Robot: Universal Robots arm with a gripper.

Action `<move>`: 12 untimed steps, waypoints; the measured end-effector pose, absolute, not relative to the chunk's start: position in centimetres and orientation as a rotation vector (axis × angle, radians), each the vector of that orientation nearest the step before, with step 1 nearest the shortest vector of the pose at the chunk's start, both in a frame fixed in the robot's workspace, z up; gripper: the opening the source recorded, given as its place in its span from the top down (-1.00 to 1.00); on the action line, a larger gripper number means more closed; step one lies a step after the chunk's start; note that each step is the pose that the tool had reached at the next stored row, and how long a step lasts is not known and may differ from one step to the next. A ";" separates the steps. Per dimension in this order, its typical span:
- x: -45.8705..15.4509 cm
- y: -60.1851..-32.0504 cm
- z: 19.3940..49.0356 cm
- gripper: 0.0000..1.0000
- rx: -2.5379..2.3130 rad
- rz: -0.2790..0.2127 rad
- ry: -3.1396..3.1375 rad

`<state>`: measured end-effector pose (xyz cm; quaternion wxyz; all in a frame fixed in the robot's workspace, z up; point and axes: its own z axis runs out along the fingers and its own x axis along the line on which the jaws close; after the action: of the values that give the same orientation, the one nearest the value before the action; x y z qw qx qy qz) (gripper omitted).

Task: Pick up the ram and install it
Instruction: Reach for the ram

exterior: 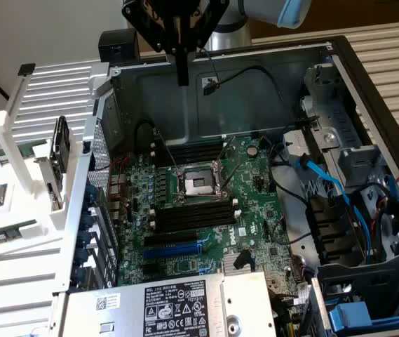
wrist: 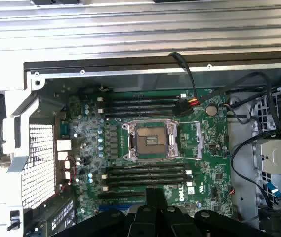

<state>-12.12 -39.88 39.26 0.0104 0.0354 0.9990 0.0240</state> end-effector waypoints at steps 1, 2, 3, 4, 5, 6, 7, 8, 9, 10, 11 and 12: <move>-12.1 -39.9 39.3 0.80 0.110 0.075 3.118; -12.1 -39.9 39.3 0.80 0.110 0.075 3.118; -12.1 -39.9 39.3 0.80 0.110 0.075 3.118; -12.1 -39.9 39.3 0.80 0.110 0.075 3.118; -12.1 -39.9 39.3 0.80 0.110 0.075 3.118; -12.1 -39.9 39.3 0.80 0.110 0.075 3.118; -12.1 -39.9 39.3 0.80 0.110 0.075 3.118; -12.1 -39.9 39.3 0.80 0.110 0.075 3.118; -12.1 -39.9 39.3 0.80 0.110 0.075 3.118; -12.1 -39.9 39.3 0.80 0.110 0.075 3.118; -12.1 -39.9 39.3 0.80 0.110 0.075 3.118; -12.1 -39.9 39.3 0.80 0.110 0.075 3.118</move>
<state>-12.12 -39.88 39.26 0.0104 0.0354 0.9990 0.0240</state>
